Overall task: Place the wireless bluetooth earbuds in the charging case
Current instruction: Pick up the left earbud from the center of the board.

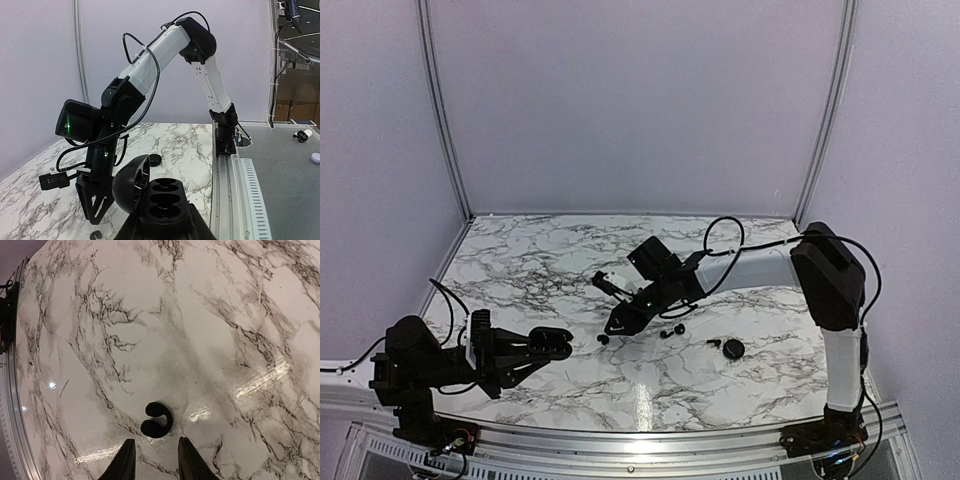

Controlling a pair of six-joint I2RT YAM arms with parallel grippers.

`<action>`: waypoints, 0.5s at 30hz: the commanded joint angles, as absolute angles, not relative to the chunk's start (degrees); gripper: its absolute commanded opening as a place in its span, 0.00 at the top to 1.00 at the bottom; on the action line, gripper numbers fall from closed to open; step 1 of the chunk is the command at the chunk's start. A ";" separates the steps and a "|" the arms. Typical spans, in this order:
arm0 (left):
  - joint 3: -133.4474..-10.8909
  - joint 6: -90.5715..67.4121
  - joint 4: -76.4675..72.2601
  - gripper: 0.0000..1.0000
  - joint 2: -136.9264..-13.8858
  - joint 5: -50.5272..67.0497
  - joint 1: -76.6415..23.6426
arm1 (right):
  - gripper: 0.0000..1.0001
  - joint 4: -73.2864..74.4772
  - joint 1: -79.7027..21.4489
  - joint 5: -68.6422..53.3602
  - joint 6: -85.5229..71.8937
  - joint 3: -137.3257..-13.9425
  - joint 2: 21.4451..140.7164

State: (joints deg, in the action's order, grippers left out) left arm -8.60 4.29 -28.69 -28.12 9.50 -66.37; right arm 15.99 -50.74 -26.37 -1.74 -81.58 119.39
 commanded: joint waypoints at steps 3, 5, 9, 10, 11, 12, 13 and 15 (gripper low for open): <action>-8.79 4.04 -29.09 1.00 -27.56 9.27 -66.49 | 0.71 17.80 -50.98 -24.24 -0.73 -85.19 121.72; -8.73 4.04 -29.09 1.00 -27.51 9.20 -66.53 | 0.72 18.05 -51.00 -24.51 -0.71 -85.69 122.11; -8.79 4.06 -29.00 1.00 -27.63 9.14 -66.53 | 0.72 18.57 -51.05 -24.45 -0.49 -86.31 122.71; -8.79 3.97 -28.97 1.00 -27.59 9.06 -66.53 | 0.72 18.77 -51.06 -24.50 -0.52 -86.51 122.84; -8.79 3.96 -29.00 1.00 -27.54 9.05 -66.53 | 0.73 19.07 -51.11 -24.45 -0.46 -86.92 123.01; -8.71 3.96 -29.00 1.00 -27.48 9.09 -66.53 | 0.72 19.40 -51.11 -24.39 -0.44 -87.25 123.21; -8.70 3.93 -28.96 1.00 -27.46 8.94 -66.53 | 0.72 19.75 -51.15 -24.35 -0.37 -87.66 123.46; -8.70 3.91 -28.99 1.00 -27.45 8.94 -66.53 | 0.72 20.74 -51.15 -24.19 -0.27 -88.67 124.10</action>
State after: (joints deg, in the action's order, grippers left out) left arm -8.58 4.08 -28.62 -28.10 9.37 -66.39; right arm 18.72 -50.87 -24.99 -1.19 -84.84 122.96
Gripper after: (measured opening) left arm 0.263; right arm 0.277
